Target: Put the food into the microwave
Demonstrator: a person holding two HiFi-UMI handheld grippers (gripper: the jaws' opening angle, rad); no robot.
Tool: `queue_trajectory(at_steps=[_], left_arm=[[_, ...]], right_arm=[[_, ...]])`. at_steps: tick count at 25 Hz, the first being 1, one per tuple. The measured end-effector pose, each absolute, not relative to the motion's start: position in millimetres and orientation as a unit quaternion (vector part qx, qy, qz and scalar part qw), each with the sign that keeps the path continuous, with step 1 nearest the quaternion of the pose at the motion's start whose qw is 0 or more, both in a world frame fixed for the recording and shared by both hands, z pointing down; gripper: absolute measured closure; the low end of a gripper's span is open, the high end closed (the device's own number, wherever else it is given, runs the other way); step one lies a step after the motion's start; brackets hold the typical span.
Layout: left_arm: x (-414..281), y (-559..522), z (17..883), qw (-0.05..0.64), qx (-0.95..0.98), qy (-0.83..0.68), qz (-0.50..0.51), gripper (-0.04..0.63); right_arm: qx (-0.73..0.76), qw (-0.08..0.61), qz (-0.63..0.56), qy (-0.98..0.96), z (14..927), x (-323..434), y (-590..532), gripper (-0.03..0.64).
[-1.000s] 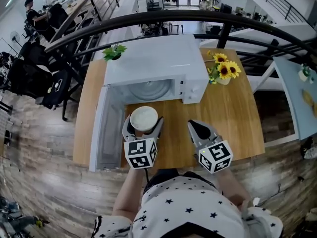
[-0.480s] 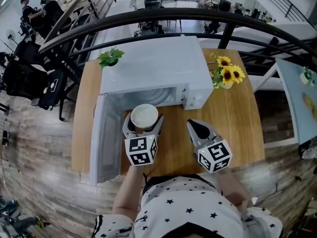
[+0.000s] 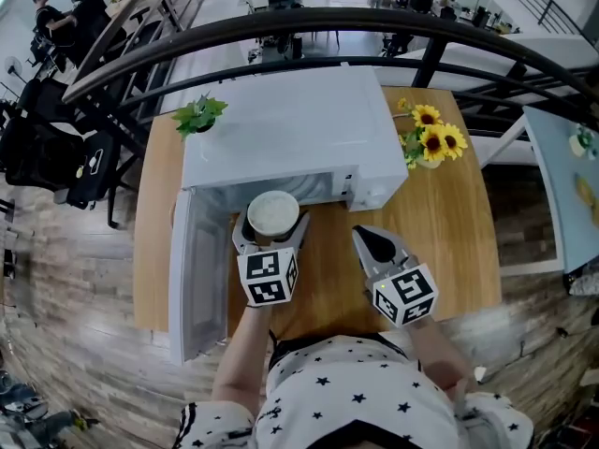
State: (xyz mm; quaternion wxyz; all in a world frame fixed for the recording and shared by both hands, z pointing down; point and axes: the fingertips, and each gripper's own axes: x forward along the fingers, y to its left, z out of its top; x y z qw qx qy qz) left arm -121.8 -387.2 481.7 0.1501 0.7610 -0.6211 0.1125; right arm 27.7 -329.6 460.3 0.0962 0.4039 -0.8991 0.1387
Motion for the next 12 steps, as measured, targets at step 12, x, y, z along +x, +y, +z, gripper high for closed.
queue_trajectory(at_steps=[12], left_arm=[[-125.6, -421.8, 506.2, 0.169, 0.760, -0.617, 0.114, 0.081]], right_arm=[[0.390, 0.119, 0.151, -0.900, 475.5, 17.2, -338.6, 0.611]])
